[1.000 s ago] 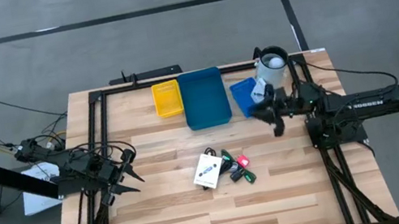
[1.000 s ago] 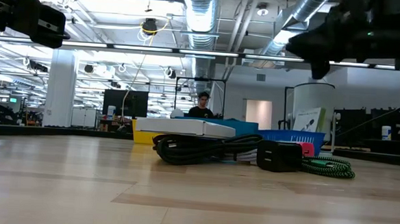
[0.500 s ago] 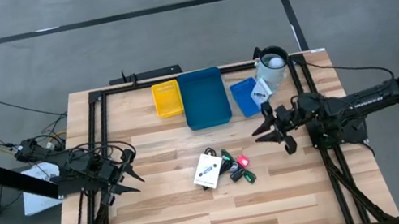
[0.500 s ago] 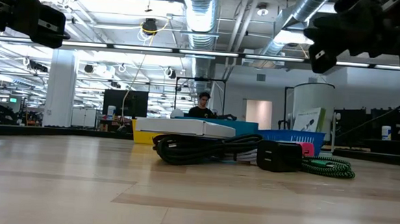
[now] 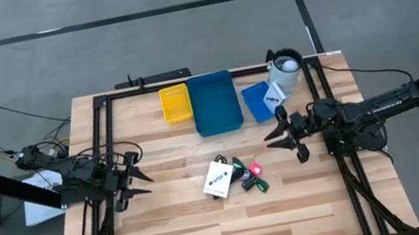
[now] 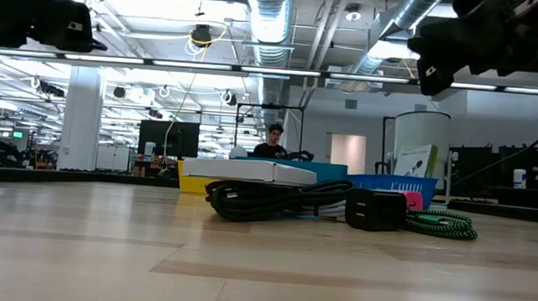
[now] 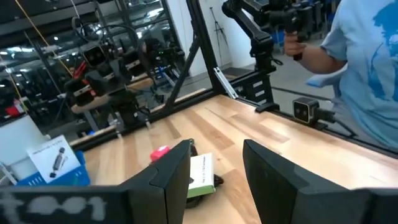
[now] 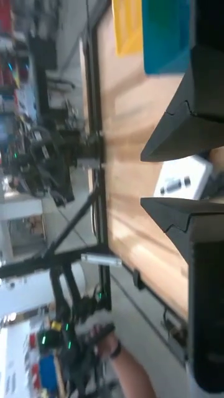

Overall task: Pick and place items into bin
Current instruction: Put the white card reader box into the blue basket

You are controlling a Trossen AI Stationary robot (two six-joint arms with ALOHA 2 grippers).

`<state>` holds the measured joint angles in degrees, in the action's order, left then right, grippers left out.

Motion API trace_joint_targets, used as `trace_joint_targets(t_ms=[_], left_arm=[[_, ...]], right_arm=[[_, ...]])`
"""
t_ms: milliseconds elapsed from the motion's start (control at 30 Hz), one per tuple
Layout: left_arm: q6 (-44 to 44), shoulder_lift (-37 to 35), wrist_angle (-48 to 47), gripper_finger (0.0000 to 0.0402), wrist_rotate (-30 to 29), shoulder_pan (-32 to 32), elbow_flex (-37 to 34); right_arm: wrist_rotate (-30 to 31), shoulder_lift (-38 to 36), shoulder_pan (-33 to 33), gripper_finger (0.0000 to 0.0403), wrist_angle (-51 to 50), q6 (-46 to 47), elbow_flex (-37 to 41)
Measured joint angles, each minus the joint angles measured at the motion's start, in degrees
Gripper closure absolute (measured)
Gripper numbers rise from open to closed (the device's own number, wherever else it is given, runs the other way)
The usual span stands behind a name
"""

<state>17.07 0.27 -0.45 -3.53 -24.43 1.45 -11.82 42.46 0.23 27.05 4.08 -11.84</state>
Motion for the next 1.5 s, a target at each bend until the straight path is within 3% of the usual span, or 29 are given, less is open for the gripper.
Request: trace_joint_targets(t_ms=[133,233,400,633,833,1000,1300,1500], left_arm=[[-0.4,0.0,0.69,0.0262,-0.07,0.0,0.0],[-12.64,0.02,3.01,0.0262,1.81,-0.02,-0.13],[-25.0,0.01,11.4,0.0262,2.55,-0.02,-0.13],[-17.2,-0.02,22.11,0.0262,-2.54,0.0,-0.07],[-17.07,-0.02,27.43,0.0262,-4.69,0.0,-0.07],[-15.88,-0.02,34.73,0.0262,-11.47,0.02,0.06],[-18.74,2.28,24.91,0.0262,-21.86,0.02,0.04],[-26.71,10.7,21.73,0.0262,-23.84,0.03,0.04]], right_arm=[[3.24,0.0,-0.02,0.0304,0.04,-2.22,0.0],[3.35,0.02,-0.04,0.0304,0.04,-3.24,0.0],[3.21,0.0,1.24,0.0304,0.01,-7.4,0.0],[6.24,0.0,4.06,0.0304,-0.18,-13.03,0.0],[7.63,0.02,4.15,0.0304,-1.36,-13.62,0.0],[7.63,0.0,4.15,0.0304,-1.33,-11.58,0.0],[8.97,0.01,4.15,0.0304,-1.33,-9.15,0.0],[11.05,0.01,4.15,0.0304,-1.36,-8.46,0.0]])
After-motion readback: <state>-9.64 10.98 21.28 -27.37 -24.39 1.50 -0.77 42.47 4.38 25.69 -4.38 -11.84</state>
